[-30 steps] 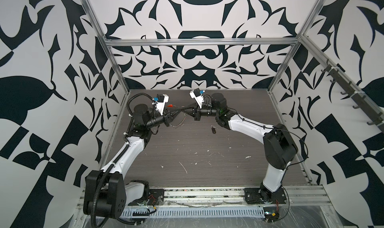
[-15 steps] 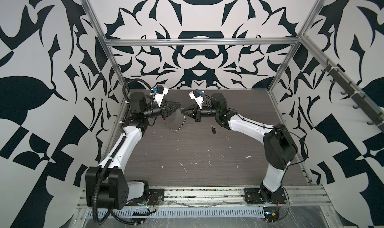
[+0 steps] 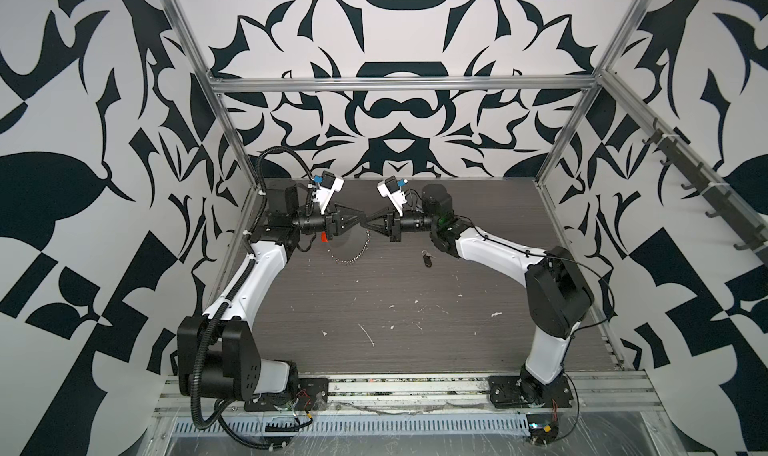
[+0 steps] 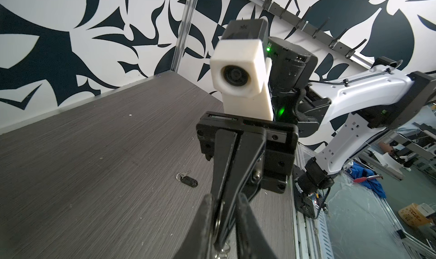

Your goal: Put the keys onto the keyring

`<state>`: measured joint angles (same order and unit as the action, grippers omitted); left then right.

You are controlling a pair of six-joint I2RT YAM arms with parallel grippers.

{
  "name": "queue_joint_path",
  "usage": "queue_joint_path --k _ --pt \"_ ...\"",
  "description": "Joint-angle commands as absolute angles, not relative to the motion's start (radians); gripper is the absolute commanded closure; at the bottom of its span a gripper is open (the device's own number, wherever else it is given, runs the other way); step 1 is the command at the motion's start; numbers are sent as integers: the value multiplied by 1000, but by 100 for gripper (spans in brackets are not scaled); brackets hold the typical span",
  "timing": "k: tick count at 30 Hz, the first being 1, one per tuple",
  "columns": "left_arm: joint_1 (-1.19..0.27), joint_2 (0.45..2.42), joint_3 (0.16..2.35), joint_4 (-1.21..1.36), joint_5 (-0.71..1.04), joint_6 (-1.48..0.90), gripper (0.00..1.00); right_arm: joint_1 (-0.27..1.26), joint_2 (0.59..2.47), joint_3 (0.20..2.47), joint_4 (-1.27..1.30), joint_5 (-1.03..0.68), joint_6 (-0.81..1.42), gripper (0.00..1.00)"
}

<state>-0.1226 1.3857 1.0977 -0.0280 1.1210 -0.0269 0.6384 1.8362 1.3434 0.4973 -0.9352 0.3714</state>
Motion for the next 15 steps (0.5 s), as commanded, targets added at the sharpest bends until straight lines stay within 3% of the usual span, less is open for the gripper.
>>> queue_joint_path --k 1,4,8,15 --pt "-120 1397 1125 -75 1155 -7 81 638 1831 1405 577 -957 393 100" --pt "-120 1399 1132 -99 1158 1 84 634 1840 1409 603 -964 422 100" --pt "-120 1405 1145 -122 1161 11 99 633 1848 1417 614 -971 438 100" --pt "-120 1415 1167 -153 1163 18 100 633 1846 1417 600 -965 441 100"
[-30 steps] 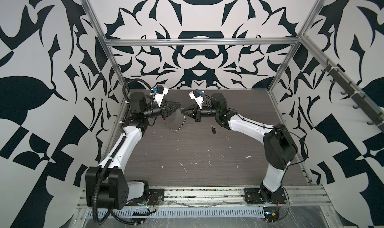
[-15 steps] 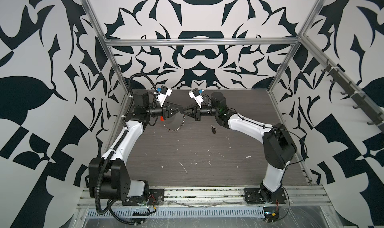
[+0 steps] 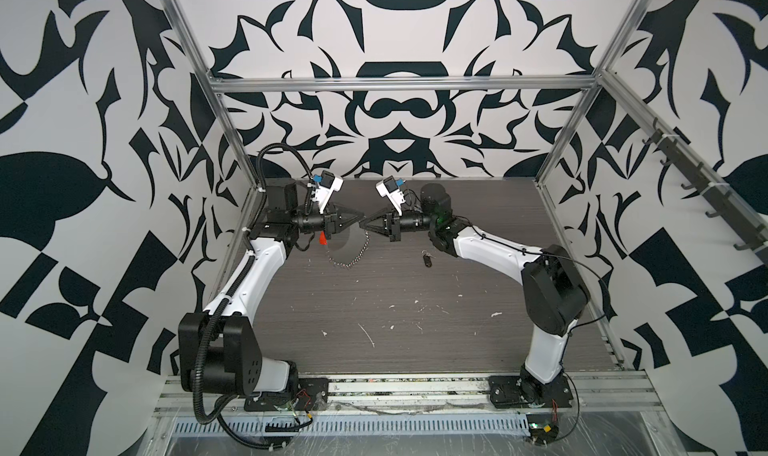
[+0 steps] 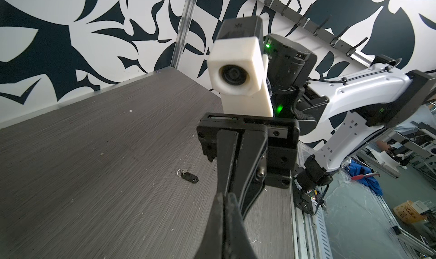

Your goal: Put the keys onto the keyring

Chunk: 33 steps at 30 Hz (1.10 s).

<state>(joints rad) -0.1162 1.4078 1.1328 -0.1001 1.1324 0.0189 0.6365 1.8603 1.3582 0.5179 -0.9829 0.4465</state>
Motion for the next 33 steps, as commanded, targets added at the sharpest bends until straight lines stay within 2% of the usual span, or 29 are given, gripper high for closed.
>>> queue_joint_path --k 1,8,13,23,30,33 --pt "-120 1412 1167 -156 1159 20 100 631 1844 1418 588 -962 437 100" --pt "-128 1368 1141 -134 1042 7 100 627 1825 1441 400 -871 330 100" --pt "-187 1357 1092 -74 929 -17 100 627 1819 1426 346 -810 317 100" --pt "-307 1513 991 64 793 -88 100 628 1851 1122 726 -681 579 100" --pt "-346 1682 1004 170 716 -187 100 614 1925 1045 782 -582 597 100" --pt "-346 1705 1004 219 630 -238 87 592 1971 1016 829 -583 625 100"
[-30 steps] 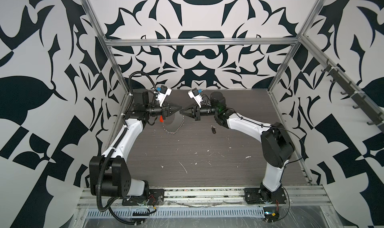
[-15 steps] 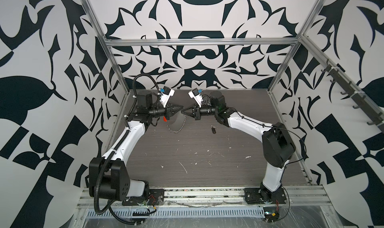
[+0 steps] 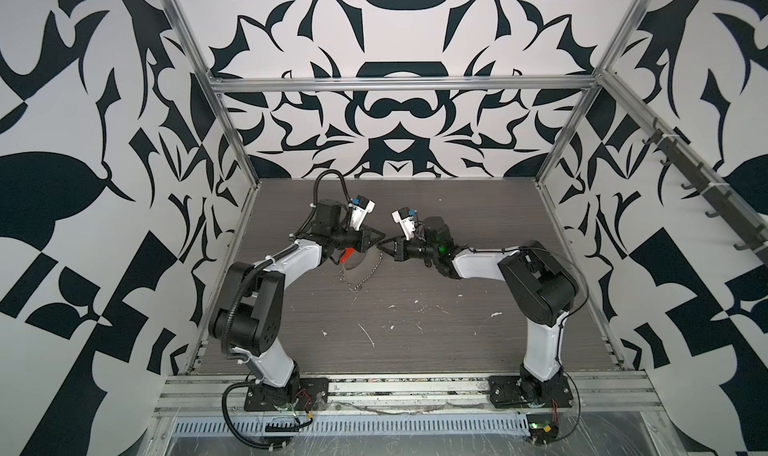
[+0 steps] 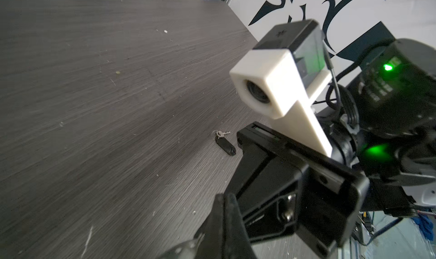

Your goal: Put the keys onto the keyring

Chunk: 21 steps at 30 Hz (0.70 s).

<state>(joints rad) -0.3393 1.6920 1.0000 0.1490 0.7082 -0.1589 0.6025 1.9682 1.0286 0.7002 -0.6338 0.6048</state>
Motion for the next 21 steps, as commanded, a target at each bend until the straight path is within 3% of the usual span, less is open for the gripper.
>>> queue_joint_path --k 1,6,14,21 --pt "-345 1703 1000 231 602 -241 84 584 1985 1009 844 -584 637 100" --pt "-345 1686 991 213 524 -238 80 565 2053 999 871 -588 676 99" --pt "-345 1686 973 103 495 -246 82 545 2094 985 826 -561 698 75" --pt "-347 1711 950 117 514 -290 85 532 2054 950 766 -532 662 64"
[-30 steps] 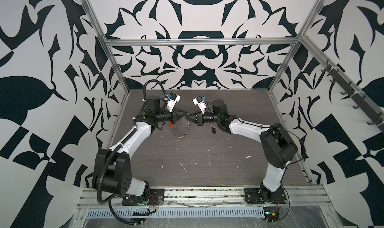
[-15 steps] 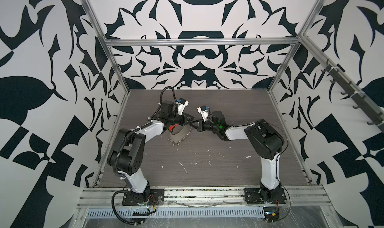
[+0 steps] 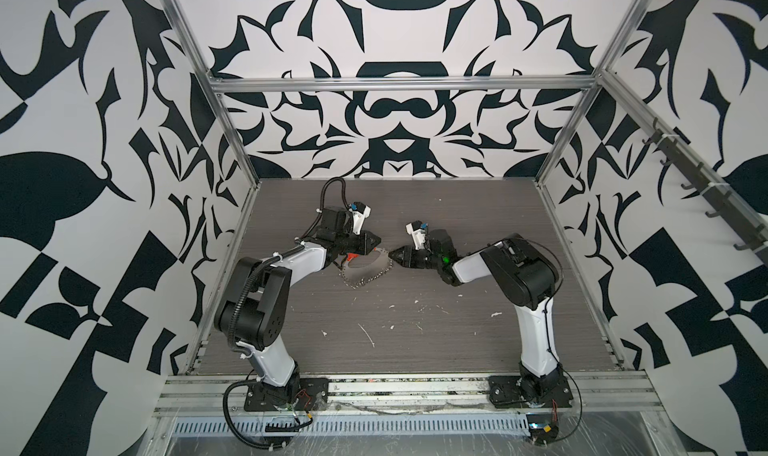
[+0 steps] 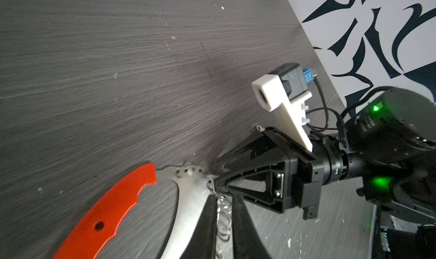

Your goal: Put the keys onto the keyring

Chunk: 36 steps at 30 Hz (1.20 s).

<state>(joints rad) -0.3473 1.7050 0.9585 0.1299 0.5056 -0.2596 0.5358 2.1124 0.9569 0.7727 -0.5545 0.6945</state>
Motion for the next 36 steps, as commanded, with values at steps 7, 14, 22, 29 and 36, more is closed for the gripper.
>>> queue_joint_path --k 7,14,22,29,36 --pt "-372 1746 984 65 534 -241 85 514 1939 908 628 -486 561 60" --pt "-444 1827 1051 -40 533 -216 86 493 1886 887 569 -440 520 63" --pt "-467 1840 1035 15 485 -232 85 493 1912 895 574 -453 543 70" --pt "-465 1767 1020 -37 488 165 81 492 1872 867 573 -443 523 70" --pt "-445 1805 1193 -319 441 606 74 468 1822 825 558 -427 509 69"
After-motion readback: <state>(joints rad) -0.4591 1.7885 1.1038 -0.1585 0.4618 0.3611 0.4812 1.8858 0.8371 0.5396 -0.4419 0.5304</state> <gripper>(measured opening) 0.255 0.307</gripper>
